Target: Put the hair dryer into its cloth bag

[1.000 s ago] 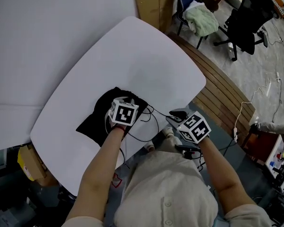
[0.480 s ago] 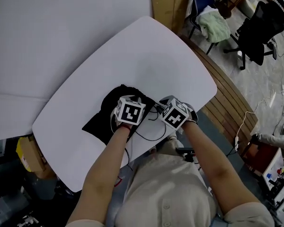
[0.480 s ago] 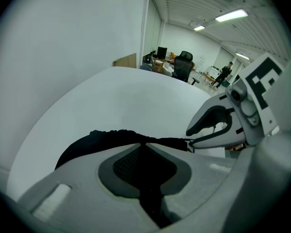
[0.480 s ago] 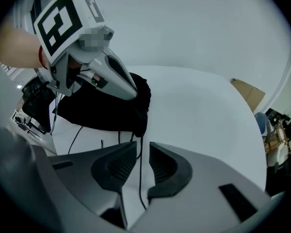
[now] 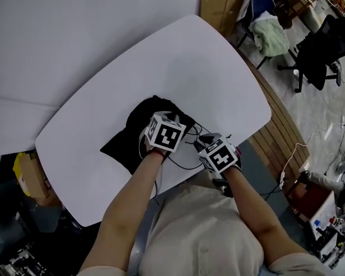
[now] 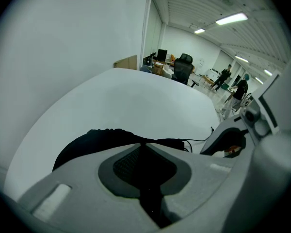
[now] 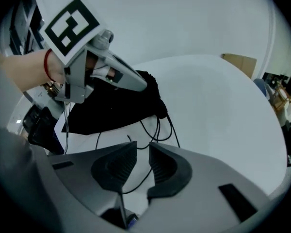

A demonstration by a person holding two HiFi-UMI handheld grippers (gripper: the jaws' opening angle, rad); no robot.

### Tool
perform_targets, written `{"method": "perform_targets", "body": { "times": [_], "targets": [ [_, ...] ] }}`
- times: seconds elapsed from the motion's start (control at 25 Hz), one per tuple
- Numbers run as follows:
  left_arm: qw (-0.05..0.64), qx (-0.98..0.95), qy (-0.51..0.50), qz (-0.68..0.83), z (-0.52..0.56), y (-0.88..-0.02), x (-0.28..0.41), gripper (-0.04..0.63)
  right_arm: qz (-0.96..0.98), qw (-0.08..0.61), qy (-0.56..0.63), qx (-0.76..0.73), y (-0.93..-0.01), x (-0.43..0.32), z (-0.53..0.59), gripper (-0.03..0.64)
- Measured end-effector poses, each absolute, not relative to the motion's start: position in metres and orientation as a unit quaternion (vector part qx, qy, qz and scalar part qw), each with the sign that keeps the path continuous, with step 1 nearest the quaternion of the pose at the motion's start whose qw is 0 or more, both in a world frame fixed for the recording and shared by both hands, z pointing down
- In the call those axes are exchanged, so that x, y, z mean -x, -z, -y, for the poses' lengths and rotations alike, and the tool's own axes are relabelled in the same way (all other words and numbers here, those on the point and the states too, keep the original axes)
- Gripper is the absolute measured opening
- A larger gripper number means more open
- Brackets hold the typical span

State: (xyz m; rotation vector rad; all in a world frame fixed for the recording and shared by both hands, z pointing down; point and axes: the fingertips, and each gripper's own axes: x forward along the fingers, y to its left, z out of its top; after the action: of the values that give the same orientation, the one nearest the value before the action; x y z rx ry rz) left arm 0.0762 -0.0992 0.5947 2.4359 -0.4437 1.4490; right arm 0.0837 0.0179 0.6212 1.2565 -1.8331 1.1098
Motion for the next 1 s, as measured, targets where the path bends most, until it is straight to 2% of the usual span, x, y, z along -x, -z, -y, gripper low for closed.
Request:
{"method": "perform_targets", "body": {
  "times": [0.2,0.4,0.68,0.8,1.0],
  "targets": [
    [0.141,-0.843,-0.497,0.152,0.098,-0.596,-0.077,0.032,0.657,0.33,-0.454,-0.504,-0.634,-0.091,-0.015,0.058],
    [0.146,-0.846,-0.491,0.15,0.098,-0.594,-0.081,0.032,0.658,0.317,-0.44,-0.522,-0.628,-0.096,-0.002,0.068],
    [0.151,-0.848,-0.484,0.151,0.099,-0.593,-0.081,0.032,0.651,0.357,-0.416,-0.524,-0.632,-0.098,0.012,0.064],
    [0.155,-0.847,-0.484,0.155,0.1,-0.593,-0.08,0.032,0.652,0.387,-0.396,-0.518,-0.63,-0.098,0.011,0.018],
    [0.16,-0.844,-0.485,0.164,0.106,-0.595,-0.077,0.032,0.658,0.378,-0.413,-0.504,-0.626,-0.102,-0.005,0.015]
  ]
}}
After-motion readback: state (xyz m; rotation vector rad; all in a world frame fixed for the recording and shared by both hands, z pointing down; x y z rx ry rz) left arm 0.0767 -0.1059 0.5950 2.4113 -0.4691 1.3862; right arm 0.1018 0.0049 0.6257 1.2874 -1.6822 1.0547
